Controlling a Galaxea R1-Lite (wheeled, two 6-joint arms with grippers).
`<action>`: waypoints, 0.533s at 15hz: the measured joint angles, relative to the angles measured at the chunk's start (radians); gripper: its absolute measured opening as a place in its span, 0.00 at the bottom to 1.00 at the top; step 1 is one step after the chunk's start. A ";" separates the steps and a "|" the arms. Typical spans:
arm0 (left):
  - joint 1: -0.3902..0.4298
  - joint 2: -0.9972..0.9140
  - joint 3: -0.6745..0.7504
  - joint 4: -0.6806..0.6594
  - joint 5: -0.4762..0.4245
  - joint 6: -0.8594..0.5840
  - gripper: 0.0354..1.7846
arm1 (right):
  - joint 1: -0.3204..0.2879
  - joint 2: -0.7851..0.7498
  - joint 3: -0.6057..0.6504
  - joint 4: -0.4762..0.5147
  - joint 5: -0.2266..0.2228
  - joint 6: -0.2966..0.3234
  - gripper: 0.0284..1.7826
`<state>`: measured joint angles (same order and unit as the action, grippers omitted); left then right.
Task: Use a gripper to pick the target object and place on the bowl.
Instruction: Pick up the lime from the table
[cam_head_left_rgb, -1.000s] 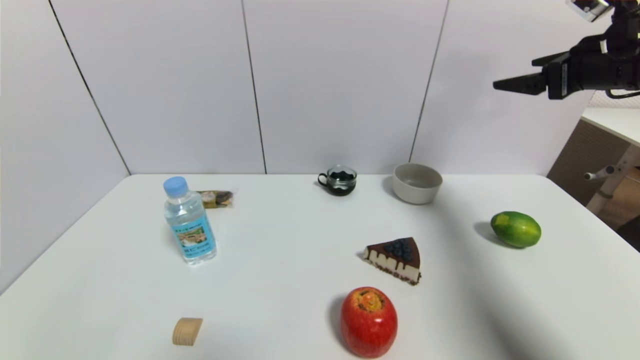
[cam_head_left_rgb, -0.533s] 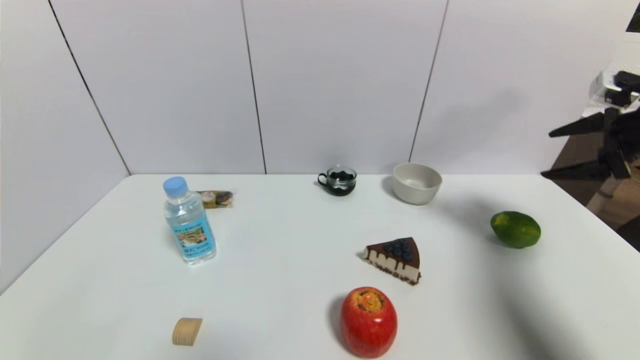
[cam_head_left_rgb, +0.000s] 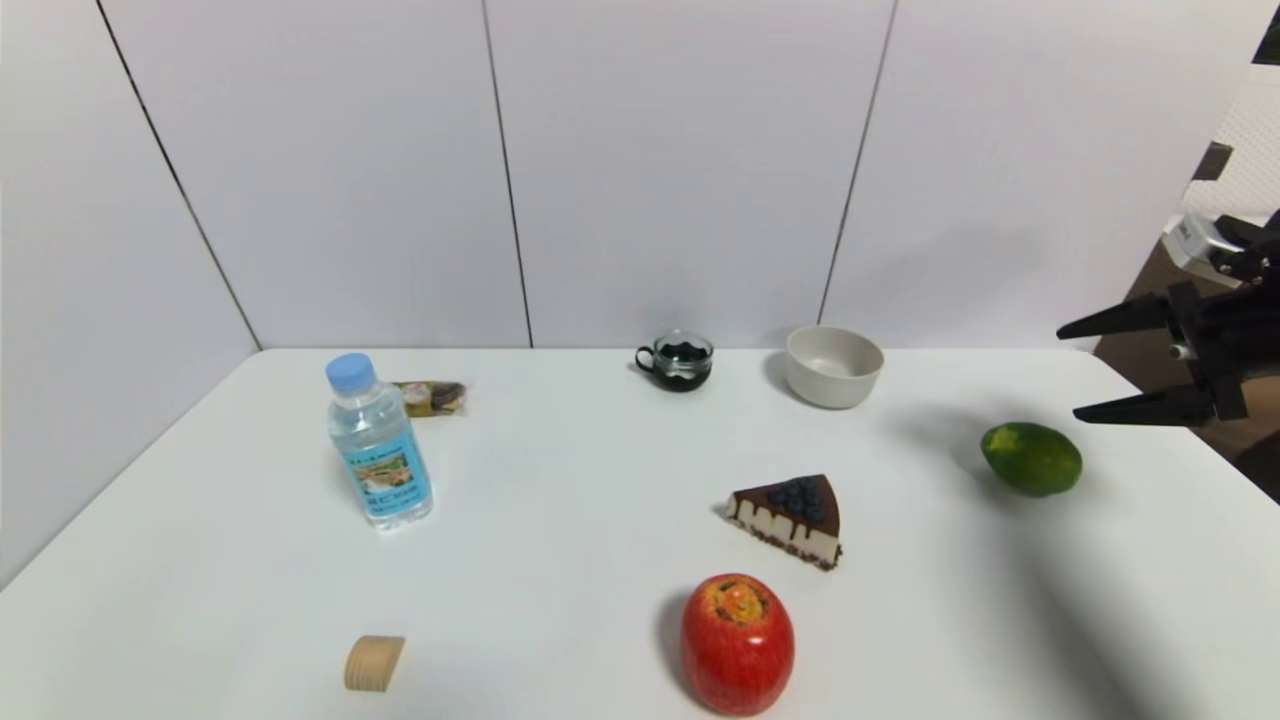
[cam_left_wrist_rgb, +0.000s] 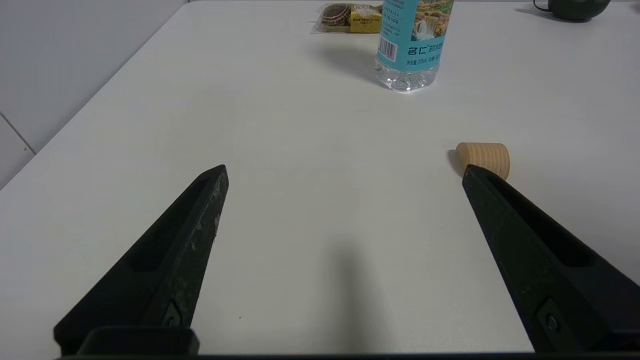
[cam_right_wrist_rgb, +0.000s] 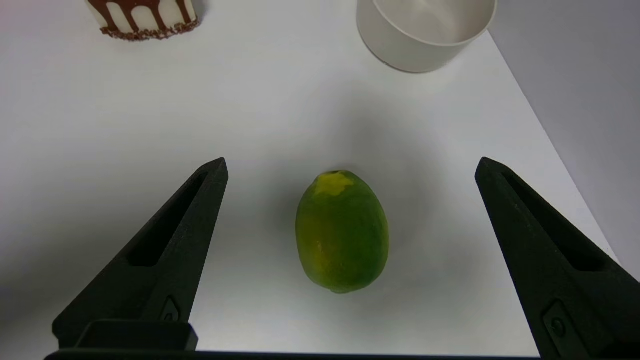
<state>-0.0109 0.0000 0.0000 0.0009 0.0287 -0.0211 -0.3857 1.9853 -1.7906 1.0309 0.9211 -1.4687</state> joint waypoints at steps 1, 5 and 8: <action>0.000 0.000 0.000 0.000 0.000 0.000 0.94 | 0.000 0.018 -0.002 -0.001 0.001 -0.030 0.96; 0.000 0.000 0.000 0.000 0.000 0.000 0.94 | -0.011 0.085 0.000 0.001 -0.004 -0.128 0.96; 0.000 0.000 0.000 0.000 0.000 0.000 0.94 | -0.004 0.125 0.009 -0.001 -0.003 -0.153 0.96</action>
<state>-0.0109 0.0000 0.0000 0.0013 0.0287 -0.0211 -0.3900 2.1100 -1.7819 1.0294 0.9179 -1.6217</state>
